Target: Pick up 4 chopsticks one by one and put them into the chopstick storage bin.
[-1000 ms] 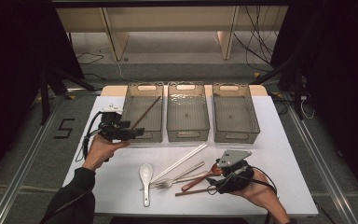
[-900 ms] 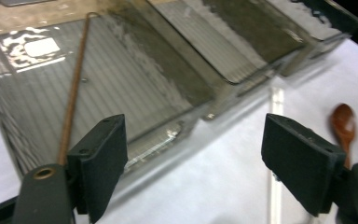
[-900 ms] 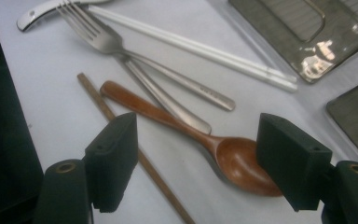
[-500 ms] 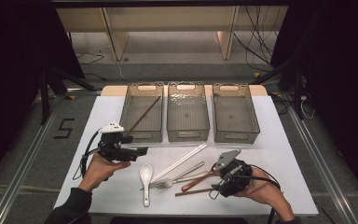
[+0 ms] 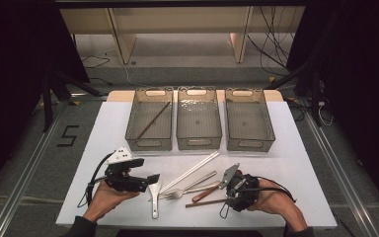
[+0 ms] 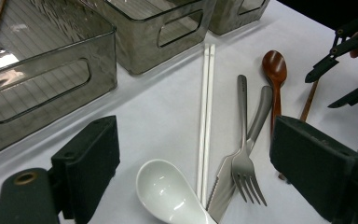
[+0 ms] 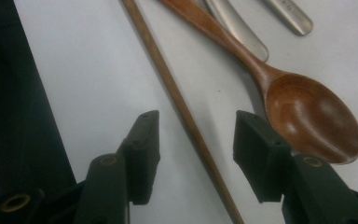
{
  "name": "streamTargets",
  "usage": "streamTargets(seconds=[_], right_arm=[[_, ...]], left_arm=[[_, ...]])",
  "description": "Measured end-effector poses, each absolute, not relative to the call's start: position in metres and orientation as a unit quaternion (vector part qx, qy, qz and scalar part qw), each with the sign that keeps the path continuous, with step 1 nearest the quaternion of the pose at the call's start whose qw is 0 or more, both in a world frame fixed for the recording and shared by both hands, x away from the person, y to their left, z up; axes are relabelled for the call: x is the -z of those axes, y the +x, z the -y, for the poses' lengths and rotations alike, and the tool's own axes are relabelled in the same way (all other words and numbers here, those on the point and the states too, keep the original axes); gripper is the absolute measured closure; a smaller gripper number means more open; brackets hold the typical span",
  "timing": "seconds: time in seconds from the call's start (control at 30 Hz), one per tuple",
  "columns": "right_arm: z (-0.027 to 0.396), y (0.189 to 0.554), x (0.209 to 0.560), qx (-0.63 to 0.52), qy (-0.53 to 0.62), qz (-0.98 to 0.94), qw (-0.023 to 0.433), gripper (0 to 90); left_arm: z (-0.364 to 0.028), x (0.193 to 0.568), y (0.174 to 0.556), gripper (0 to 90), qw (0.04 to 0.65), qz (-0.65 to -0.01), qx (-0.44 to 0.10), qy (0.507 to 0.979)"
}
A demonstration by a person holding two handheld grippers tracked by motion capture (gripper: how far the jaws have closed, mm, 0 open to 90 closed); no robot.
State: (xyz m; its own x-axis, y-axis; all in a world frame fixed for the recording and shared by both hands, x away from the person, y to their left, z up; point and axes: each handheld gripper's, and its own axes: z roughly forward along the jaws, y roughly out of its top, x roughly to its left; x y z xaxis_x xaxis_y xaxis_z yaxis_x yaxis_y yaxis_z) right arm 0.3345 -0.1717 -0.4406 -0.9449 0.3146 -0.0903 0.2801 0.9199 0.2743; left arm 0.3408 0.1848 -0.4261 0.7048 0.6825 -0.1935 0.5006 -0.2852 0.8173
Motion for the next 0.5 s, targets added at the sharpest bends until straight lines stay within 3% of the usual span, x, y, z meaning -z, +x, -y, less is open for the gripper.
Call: streamTargets(seconds=[0.5], right_arm=[[0.163, 0.339, 0.452, -0.078, 0.126, -0.987, 0.057, 68.2]], left_arm=[[-0.183, 0.435, 0.329, 15.5, 0.460, -0.366, -0.100, 0.802]])
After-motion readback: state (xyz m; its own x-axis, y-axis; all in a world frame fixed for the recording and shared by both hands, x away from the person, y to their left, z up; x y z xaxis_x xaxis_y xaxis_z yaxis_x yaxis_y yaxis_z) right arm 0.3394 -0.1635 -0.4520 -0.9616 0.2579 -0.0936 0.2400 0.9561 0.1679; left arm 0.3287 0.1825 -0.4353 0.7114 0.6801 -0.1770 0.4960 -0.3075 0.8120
